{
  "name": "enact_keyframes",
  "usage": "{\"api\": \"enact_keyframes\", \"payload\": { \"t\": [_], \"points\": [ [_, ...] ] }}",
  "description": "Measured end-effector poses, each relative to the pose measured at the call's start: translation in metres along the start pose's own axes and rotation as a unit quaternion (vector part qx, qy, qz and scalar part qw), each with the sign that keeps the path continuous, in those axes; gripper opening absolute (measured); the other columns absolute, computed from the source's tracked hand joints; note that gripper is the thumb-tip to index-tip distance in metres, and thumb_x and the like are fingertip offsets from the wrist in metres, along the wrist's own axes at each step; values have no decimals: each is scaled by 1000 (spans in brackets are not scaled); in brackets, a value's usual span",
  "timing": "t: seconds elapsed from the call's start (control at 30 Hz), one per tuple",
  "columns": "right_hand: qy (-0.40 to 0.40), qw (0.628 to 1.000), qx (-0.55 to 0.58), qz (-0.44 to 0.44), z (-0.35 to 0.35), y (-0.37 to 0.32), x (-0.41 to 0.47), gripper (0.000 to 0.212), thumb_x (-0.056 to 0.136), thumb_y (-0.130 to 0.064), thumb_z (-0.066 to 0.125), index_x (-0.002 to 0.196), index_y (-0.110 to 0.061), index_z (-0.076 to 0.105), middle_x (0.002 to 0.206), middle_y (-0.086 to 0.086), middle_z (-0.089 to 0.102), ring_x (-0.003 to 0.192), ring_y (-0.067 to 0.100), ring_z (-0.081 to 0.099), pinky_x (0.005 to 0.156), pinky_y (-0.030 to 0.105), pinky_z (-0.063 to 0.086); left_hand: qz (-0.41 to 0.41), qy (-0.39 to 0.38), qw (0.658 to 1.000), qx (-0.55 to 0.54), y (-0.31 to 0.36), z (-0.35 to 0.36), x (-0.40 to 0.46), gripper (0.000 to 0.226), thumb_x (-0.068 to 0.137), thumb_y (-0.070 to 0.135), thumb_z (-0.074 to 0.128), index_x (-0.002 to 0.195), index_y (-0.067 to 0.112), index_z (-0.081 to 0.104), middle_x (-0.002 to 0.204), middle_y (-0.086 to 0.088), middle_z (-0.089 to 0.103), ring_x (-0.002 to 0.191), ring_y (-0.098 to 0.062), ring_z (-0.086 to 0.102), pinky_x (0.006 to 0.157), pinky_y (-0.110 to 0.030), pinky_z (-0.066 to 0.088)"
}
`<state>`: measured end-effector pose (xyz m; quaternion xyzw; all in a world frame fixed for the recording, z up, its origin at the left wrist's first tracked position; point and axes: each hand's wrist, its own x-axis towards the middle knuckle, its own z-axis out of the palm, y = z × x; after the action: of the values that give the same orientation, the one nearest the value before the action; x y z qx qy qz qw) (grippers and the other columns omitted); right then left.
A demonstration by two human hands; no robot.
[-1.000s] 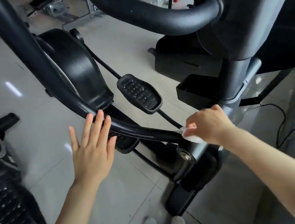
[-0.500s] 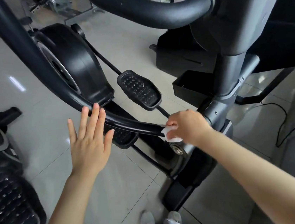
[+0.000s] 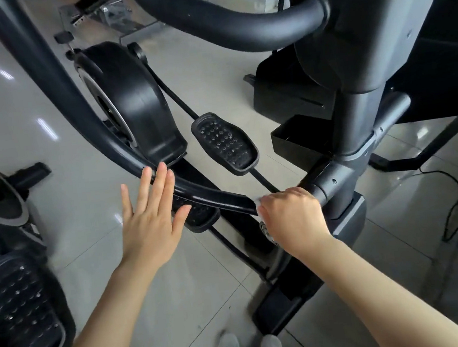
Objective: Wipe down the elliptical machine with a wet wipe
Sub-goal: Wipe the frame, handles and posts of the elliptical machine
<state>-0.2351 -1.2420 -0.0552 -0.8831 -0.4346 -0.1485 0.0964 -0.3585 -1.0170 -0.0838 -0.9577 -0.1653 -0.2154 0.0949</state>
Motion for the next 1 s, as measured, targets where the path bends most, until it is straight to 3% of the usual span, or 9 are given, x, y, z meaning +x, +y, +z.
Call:
{"api": "enact_keyframes", "payload": {
  "t": [0.1,0.13,0.2,0.3,0.6,0.7,0.83,0.9,1.0],
  "points": [
    [16,999,28,-15,-5,26,-9,22,77,-22,63,55,-22,56,51,-7,55,44,20,44,54,26,40,-2,0,1000,-5,3,3,-3,66,101,47,23,152,6,26,161,-5,20,149,-24,15,118,-56,7],
    [33,998,53,-4,-9,42,-12,25,84,-28,55,62,-23,65,61,-7,65,54,20,58,67,28,49,-4,-1,1000,-6,3,4,-2,66,101,47,23,152,6,24,162,-4,19,149,-23,14,118,-56,7],
    [51,998,47,-1,-15,73,-15,25,89,-29,53,81,-19,75,84,-4,75,79,17,71,96,32,46,-2,-5,1000,-7,2,4,-1,65,101,47,23,153,7,22,162,-4,18,149,-23,13,117,-56,6],
    [95,993,74,11,-10,83,-22,17,88,-20,64,95,-9,75,101,2,74,98,18,70,107,34,39,2,-1,1000,-7,2,3,-2,64,101,45,25,152,6,25,161,-6,20,149,-24,16,118,-55,7],
    [110,958,266,-18,-1,-34,-21,28,96,-21,49,89,-9,73,89,1,73,87,17,67,88,31,53,35,-4,994,-104,35,1,-57,47,94,33,44,135,14,56,149,-7,44,123,-19,52,113,-51,25],
    [180,958,220,28,-18,-25,4,30,96,-21,49,94,-1,72,93,7,74,90,20,68,83,29,53,-51,39,988,-139,18,-9,-68,36,93,27,47,121,12,63,135,-8,56,111,-20,56,104,-49,37],
    [-42,995,53,69,4,-31,20,14,94,-17,59,98,-5,64,87,7,70,79,25,69,61,26,47,-109,63,977,-173,-11,-22,-67,33,93,27,48,113,9,67,125,-7,62,107,-22,60,95,-42,45],
    [3,998,34,59,24,-48,15,23,73,-2,78,95,1,68,85,14,72,77,28,72,62,30,56,-137,55,968,-205,-19,-28,-59,36,93,30,46,115,10,68,123,-4,63,110,-21,60,95,-35,43],
    [78,995,56,21,45,-82,28,41,75,4,54,114,4,67,108,21,70,96,31,70,79,44,59,-169,66,949,-258,-28,-34,-47,38,93,32,45,114,9,67,118,-2,66,108,-15,58,93,-23,39]
  ]
}}
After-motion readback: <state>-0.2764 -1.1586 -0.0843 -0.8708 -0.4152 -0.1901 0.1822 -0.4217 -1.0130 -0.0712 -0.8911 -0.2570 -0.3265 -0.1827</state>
